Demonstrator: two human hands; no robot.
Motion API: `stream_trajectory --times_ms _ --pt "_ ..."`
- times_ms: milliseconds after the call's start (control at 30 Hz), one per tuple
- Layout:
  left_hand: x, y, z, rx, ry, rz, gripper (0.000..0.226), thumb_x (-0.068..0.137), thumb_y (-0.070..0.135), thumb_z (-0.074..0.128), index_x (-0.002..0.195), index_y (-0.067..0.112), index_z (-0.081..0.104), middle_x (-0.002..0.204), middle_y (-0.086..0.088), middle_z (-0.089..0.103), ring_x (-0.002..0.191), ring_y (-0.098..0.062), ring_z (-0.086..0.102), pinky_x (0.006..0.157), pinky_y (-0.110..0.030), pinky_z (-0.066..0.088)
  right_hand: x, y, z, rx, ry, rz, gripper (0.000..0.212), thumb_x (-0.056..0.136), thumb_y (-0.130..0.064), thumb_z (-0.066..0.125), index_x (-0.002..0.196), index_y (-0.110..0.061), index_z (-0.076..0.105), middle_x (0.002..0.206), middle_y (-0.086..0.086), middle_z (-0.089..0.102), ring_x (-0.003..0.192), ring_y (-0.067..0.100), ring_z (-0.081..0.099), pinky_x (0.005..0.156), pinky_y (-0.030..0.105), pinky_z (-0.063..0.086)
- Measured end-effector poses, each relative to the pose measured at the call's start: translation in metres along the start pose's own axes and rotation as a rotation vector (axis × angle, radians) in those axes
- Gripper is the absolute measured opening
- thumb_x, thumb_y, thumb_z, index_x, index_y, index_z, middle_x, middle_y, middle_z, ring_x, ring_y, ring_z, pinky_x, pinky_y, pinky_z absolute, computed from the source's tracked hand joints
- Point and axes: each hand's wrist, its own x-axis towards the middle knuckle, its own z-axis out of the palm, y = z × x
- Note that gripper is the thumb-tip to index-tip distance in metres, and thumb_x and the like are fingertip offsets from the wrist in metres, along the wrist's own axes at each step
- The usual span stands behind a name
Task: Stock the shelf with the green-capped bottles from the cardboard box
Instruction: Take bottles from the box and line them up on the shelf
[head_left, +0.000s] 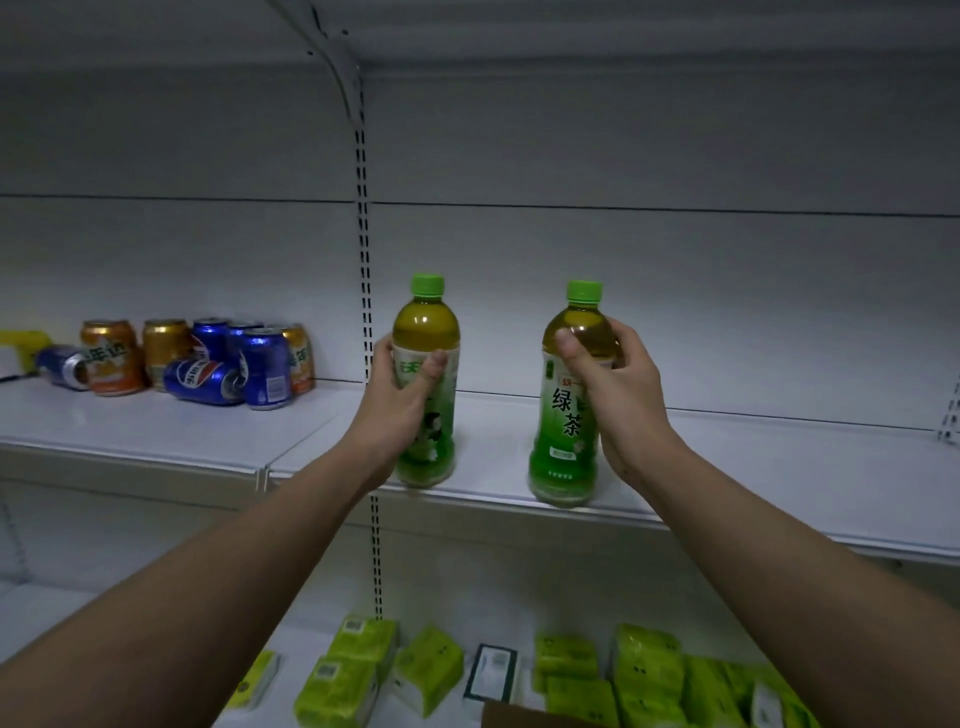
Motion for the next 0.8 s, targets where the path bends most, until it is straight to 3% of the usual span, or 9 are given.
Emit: stream_trajectory --times_ms 267,333,433,567,667,800 --pt "0.022 -0.022 0.007 0.039 0.072 0.014 0.044 0.095 0.04 0.051 0.134 0.026 0.039 0.103 0.012 0.059 0.089 -0.004 0.058 0.064 -0.019 0.045 0.023 0.016 0.01 -0.011 -0.092 0.051 0.045 0.087 -0.039 0.064 0.129 -0.031 0.05 0.117 -0.006 0.063 0.106 0.014 0.061 0.089 0.037 0.048" --pt "0.025 -0.024 0.009 0.045 0.069 0.01 0.045 0.095 0.04 0.05 0.136 0.026 0.038 0.104 0.011 0.059 0.092 -0.006 0.059 0.069 -0.023 0.048 0.024 0.017 0.011 -0.028 -0.105 0.067 0.048 0.087 -0.042 0.063 0.132 -0.033 0.048 0.122 -0.004 0.061 0.111 0.017 0.059 0.094 0.04 0.047" --pt "0.026 -0.026 0.006 0.072 0.034 -0.028 0.051 0.094 0.036 0.055 0.139 0.027 0.034 0.111 0.006 0.057 0.105 -0.016 0.058 0.087 -0.035 0.05 0.022 0.016 0.011 -0.053 -0.124 0.072 0.051 0.089 -0.044 0.06 0.136 -0.034 0.043 0.123 -0.004 0.06 0.112 0.016 0.058 0.096 0.041 0.046" --pt "0.018 -0.047 -0.003 0.374 -0.021 -0.086 0.089 0.074 0.019 0.08 0.142 0.031 0.024 0.134 -0.004 0.039 0.122 -0.022 0.047 0.105 -0.043 0.044 0.006 0.031 0.007 -0.265 -0.157 0.127 0.048 0.088 -0.039 0.063 0.13 -0.03 0.043 0.131 0.0 0.052 0.116 0.02 0.054 0.099 0.041 0.045" --pt "0.018 -0.059 -0.005 0.391 0.003 -0.096 0.096 0.066 0.018 0.085 0.139 0.035 0.025 0.133 -0.004 0.041 0.124 -0.025 0.048 0.106 -0.049 0.044 -0.01 0.045 0.005 -0.341 -0.159 0.112 0.038 0.089 -0.024 0.066 0.12 -0.026 0.045 0.122 0.002 0.056 0.107 0.017 0.058 0.09 0.032 0.047" --pt "0.022 -0.058 -0.004 0.4 0.007 -0.067 0.092 0.065 0.015 0.085 0.136 0.031 0.029 0.13 -0.004 0.047 0.122 -0.024 0.05 0.104 -0.048 0.046 -0.014 0.045 0.004 -0.418 -0.181 0.128 0.046 0.085 -0.013 0.071 0.123 -0.018 0.046 0.106 -0.006 0.057 0.097 0.013 0.059 0.086 0.029 0.048"
